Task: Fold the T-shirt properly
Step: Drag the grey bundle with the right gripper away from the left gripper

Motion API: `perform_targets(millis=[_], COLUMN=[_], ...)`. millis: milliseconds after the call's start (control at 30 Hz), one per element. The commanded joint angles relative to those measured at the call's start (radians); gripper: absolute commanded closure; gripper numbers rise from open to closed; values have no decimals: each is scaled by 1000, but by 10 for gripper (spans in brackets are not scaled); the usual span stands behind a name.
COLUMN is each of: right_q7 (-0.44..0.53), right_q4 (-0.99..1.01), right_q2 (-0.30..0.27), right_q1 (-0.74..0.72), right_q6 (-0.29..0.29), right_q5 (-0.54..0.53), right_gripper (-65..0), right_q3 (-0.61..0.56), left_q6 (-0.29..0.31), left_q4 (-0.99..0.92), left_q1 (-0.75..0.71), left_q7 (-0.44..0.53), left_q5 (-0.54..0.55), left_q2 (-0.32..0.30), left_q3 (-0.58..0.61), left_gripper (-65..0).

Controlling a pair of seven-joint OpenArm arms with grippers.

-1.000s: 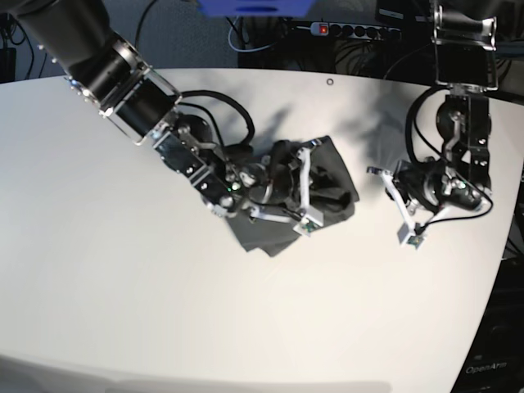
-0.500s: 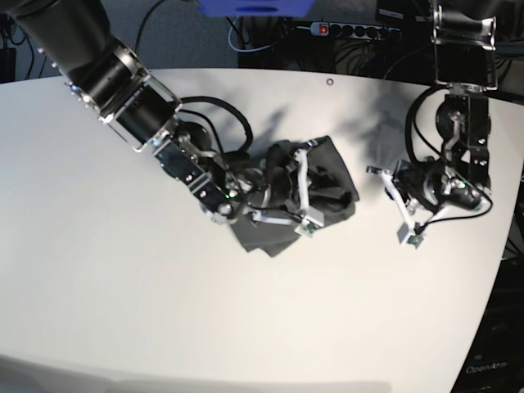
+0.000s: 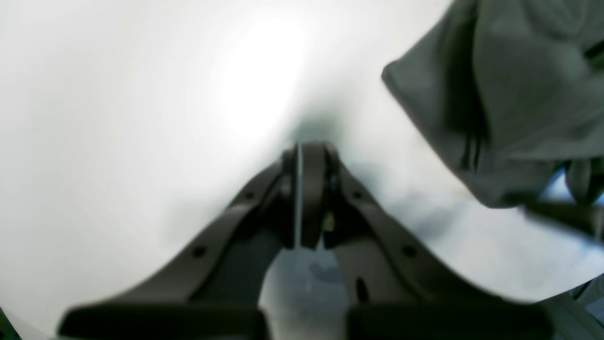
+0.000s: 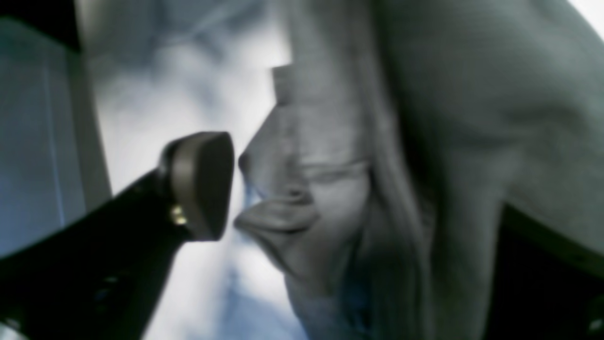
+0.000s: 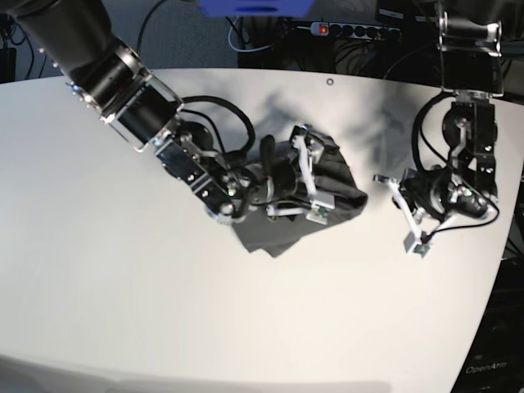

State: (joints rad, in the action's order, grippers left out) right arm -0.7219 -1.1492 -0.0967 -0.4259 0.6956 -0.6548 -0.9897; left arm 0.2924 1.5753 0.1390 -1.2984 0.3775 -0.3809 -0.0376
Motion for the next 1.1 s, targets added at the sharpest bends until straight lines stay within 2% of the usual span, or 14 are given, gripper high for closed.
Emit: perform_targets(millis=[0, 100, 233, 333, 433, 600, 1067], right_q7=[-8, -5, -9, -18, -94, -123, -124], right_q4=[-10, -10, -10, -4, -4, -2, -2], right_q2=[4, 7, 12, 25, 31, 24, -84], right_q1=[-15, -18, -20, -29, -40, -67, -69], right_q6=[3, 3, 3, 3, 3, 3, 3], right_q5=[3, 3, 2, 2, 3, 5, 5], right_gripper=[-543, -593, -617, -620, -620, -620, -620], right_q3=[4, 4, 24, 81, 130, 145, 246], left_q6=[4, 4, 4, 4, 4, 4, 4], left_q4=[12, 12, 12, 10, 10, 10, 10], left_q1=[23, 23, 23, 23, 23, 23, 23], left_q7=[9, 9, 9, 13, 13, 13, 15], left_q5=[-1, -1, -1, -1, -1, -1, -1], left_q2=[-11, -11, -11, -11, -10, -8, -7], left_q3=[-6, -6, -6, -6, -6, -6, -6], left_gripper=[-19, -19, -19, -19, -19, -19, -19])
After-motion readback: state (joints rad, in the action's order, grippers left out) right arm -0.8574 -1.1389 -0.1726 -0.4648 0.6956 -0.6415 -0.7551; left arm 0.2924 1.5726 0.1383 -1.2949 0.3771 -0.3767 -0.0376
